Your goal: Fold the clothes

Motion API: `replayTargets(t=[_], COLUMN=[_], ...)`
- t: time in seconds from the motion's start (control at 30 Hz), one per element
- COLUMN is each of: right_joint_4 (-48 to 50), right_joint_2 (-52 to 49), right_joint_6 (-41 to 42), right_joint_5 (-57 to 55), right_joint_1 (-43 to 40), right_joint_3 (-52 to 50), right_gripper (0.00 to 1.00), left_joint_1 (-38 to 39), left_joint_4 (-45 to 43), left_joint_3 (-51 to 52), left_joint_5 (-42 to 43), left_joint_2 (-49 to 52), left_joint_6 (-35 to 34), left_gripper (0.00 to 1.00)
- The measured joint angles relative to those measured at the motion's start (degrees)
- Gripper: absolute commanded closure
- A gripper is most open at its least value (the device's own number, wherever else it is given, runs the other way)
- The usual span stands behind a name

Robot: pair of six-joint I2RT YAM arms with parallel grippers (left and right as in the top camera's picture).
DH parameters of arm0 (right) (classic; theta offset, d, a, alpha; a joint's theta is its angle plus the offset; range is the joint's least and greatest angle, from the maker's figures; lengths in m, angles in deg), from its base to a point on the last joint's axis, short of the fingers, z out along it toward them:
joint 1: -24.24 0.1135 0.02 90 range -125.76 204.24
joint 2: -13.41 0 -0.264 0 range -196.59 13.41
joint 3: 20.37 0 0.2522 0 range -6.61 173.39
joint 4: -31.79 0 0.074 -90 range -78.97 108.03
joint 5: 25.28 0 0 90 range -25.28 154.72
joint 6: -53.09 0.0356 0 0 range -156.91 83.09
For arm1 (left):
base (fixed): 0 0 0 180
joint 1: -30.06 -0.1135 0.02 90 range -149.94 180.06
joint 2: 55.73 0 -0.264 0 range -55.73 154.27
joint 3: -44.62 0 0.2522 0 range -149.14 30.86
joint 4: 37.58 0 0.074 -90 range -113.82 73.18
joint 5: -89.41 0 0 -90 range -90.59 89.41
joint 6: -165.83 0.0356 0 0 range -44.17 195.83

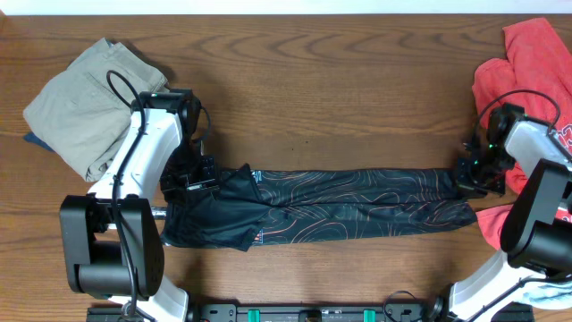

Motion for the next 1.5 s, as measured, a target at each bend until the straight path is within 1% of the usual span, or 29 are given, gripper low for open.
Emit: replayTargets(t=[0.07,0.2,0.33,0.47,0.6,0.77,0.93,1.13,1.3,1.33,1.37,1.43,1.47,1.5], right_joint_4=[-3.93,-8.83,-13.05,-14.86,-14.25,-12.28,-7.63,-4.57,-4.31,-4.33,-4.33,-4.44,-4.46,-4.5], right_joint_2=[-0.46,-0.44,0.09,0.11,0.11,0.11,0.11,0.11,0.11,0.11,0.11,0.11,0.11,0.11], right_joint_6=[1.22,1.66,1.44,1.36,2.01,5.86,9.99,12.98,14.01,14.14,14.27,14.86,14.86,14.69], right_joint_5=[-0.48,2.91,5.95,8.66,12.0,13.77,14.45,14.86,15.02,15.08,15.06,15.26,15.69,16.35], right_joint_1=[-0.28,-0.24,2.56,8.98,17.07,28.0,38.49,46.38,49.86,50.12,50.4,50.45,50.45,50.42], right_joint_3=[3.93,11.98,13.57,13.57,13.57,13.57,13.51,13.46,13.44,13.44,13.44,13.44,13.44,13.44], right_gripper=[0.99,0.99,0.99,0.99,0.99,0.99,0.99,0.98,0.98,0.97,0.93,0.8,0.7,0.66], left_joint_1=[0.0,0.0,0.0,0.0,0.0,0.0,0.0,0.0,0.0,0.0,0.0,0.0,0.0,0.0], left_joint_4=[-0.11,-1.03,-1.25,-1.25,-1.27,-1.29,-1.31,-1.33,-1.31,-1.31,-1.31,-1.31,-1.31,-1.31], left_joint_3=[0.0,0.0,0.0,0.0,0.0,0.0,0.0,0.0,0.0,0.0,0.0,0.0,0.0,0.0], left_joint_5=[0.0,-0.02,0.0,0.0,0.0,0.0,0.0,0.0,0.0,0.0,0.0,0.0,0.0,-0.02], left_joint_2=[0.0,0.0,0.0,0.0,0.0,0.0,0.0,0.0,0.0,0.0,0.0,0.0,0.0,0.0], left_joint_6=[-0.02,-0.02,-0.02,-0.02,-0.02,-0.02,-0.02,-0.02,-0.02,-0.02,-0.02,-0.02,-0.02,-0.02], left_gripper=[0.36,0.36,0.36,0.37,0.36,0.36,0.36,0.37,0.37,0.36,0.37,0.36,0.36,0.37])
